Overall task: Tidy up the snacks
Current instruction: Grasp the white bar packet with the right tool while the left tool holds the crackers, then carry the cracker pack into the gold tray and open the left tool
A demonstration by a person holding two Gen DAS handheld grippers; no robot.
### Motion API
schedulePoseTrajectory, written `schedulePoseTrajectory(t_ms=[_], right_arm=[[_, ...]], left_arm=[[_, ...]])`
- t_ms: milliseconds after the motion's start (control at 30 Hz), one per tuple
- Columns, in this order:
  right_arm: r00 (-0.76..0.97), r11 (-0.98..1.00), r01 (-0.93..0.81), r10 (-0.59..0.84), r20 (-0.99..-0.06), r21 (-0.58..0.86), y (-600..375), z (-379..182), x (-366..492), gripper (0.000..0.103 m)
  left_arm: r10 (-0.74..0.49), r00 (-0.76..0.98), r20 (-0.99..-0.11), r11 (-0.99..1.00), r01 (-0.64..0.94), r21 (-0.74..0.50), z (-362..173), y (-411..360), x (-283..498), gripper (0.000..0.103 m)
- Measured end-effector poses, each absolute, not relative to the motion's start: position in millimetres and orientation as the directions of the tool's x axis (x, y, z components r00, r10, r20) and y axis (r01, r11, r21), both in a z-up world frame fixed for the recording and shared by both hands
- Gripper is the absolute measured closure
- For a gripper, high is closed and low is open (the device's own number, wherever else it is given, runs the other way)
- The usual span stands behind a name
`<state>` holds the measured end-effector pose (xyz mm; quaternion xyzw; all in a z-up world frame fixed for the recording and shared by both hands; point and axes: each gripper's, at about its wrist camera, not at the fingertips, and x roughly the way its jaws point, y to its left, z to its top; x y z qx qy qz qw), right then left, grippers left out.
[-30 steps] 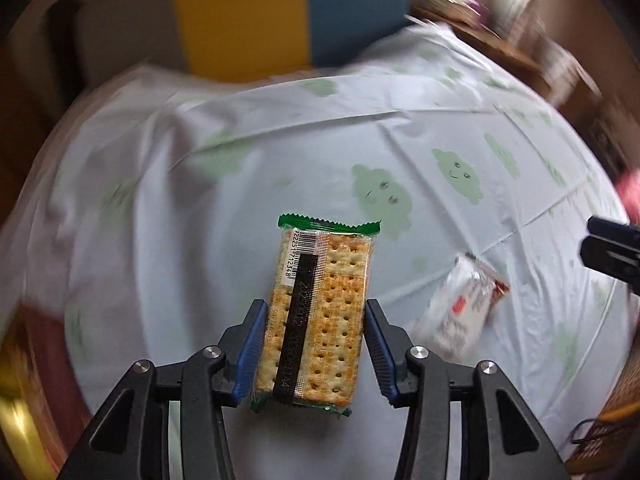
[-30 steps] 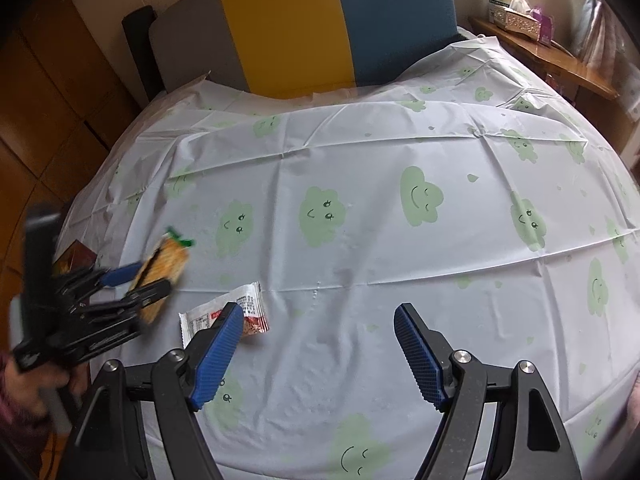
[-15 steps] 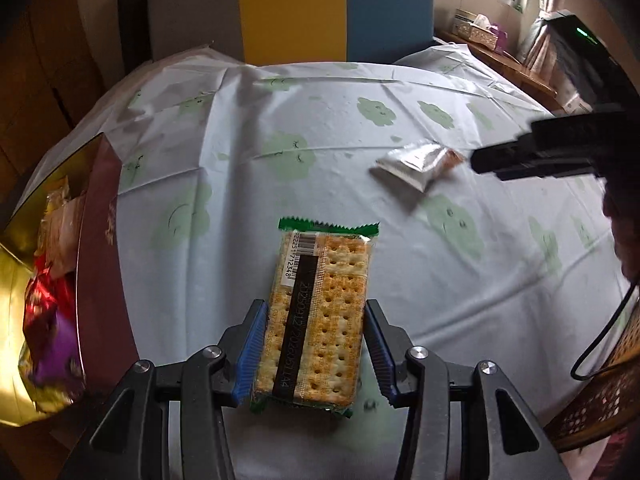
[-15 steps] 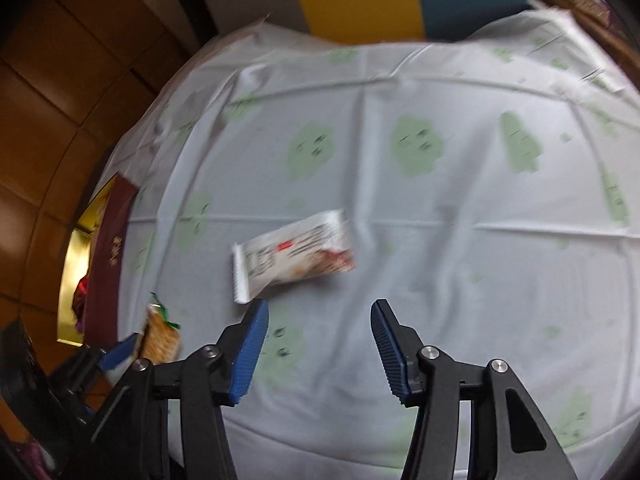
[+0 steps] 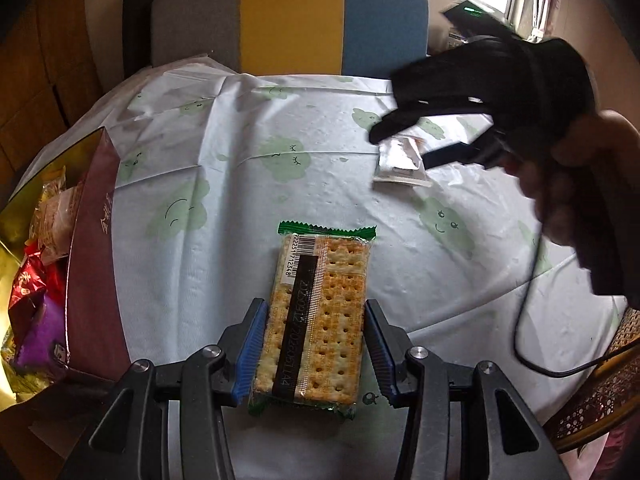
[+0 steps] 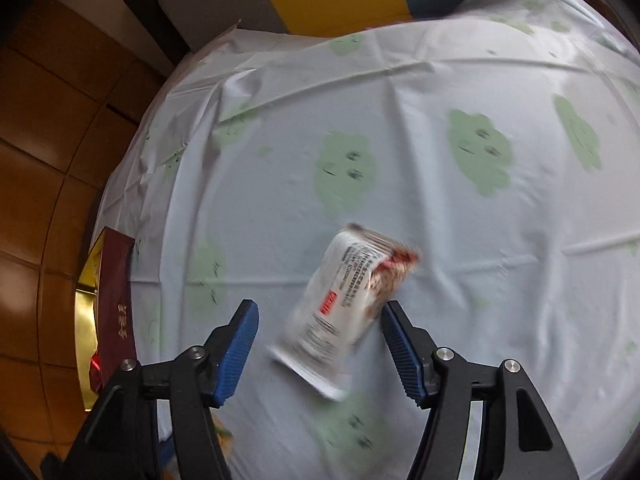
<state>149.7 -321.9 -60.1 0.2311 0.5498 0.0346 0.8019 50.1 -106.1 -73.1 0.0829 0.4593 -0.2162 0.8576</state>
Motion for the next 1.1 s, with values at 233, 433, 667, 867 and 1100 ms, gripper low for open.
schedulePoseTrajectory(t_ms=[233,433,667,867,1100], right_arm=[[0.379,0.998,0.007,0.059,-0.923,0.067,-269.7,-59.2,151.4,0.047],[0.365,0.993,-0.083,0.107,-0.925,0.082,-268.8,-49.7,125.9,0.068],[0.340,0.974,-0.170,0.200,-0.919,0.150,-284.8,-54.6,81.5,0.066],[0.397,0.976,-0.204,0.149,-0.906,0.071,-277.8,-55.7,67.6,0.066],[0.506,0.985,-0.157,0.146,-0.850,0.076,-278.9,-62.2,49.6,0.065]], left_arm=[[-0.325,0.472,-0.819,0.896,0.430,-0.108,-75.0,-101.6,51.3,0.053],[-0.332,0.475,-0.815,0.897,0.426,-0.117,-74.1,-101.3,51.0,0.053],[-0.325,0.486,-0.811,0.901,0.421,-0.108,-74.2,-101.1,50.7,0.053],[-0.316,0.489,-0.813,0.902,0.421,-0.098,-74.3,-102.1,49.9,0.053],[-0.287,0.501,-0.816,0.909,0.411,-0.067,-73.4,-107.0,48.1,0.053]])
